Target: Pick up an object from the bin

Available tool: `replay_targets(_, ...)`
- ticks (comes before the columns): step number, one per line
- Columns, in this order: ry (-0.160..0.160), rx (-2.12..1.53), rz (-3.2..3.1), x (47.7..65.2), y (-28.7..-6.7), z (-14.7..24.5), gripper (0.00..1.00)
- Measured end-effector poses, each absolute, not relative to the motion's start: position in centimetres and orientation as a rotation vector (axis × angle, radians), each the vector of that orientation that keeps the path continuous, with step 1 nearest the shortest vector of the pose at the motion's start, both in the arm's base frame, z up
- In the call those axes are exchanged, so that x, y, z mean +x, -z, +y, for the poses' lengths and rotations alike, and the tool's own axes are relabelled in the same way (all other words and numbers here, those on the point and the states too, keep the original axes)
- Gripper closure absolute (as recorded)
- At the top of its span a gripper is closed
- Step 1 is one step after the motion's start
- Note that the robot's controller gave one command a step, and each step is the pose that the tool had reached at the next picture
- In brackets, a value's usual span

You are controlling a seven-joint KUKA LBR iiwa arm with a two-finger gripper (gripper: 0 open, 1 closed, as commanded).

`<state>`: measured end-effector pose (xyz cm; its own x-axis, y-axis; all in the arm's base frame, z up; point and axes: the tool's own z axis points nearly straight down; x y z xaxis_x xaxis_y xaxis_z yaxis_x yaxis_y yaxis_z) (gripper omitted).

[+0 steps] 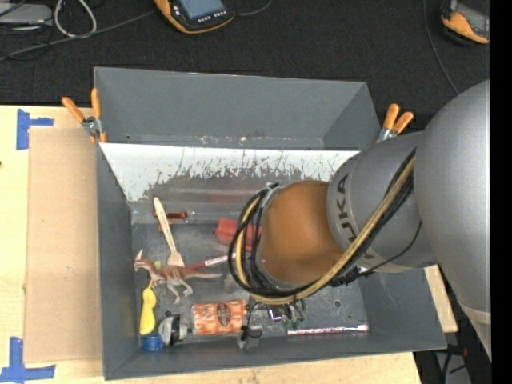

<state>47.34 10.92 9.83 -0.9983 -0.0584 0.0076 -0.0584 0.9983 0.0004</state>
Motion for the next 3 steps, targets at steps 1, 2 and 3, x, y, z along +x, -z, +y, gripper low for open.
replay_targets(1,0.0,0.16,-3.14,47.69,-8.84,12.85,0.0)
replay_targets(2,0.002,0.421,-3.11,47.13,-8.33,13.45,1.0)
replay_targets(3,0.002,0.42,-3.111,47.13,-8.33,13.44,1.0)
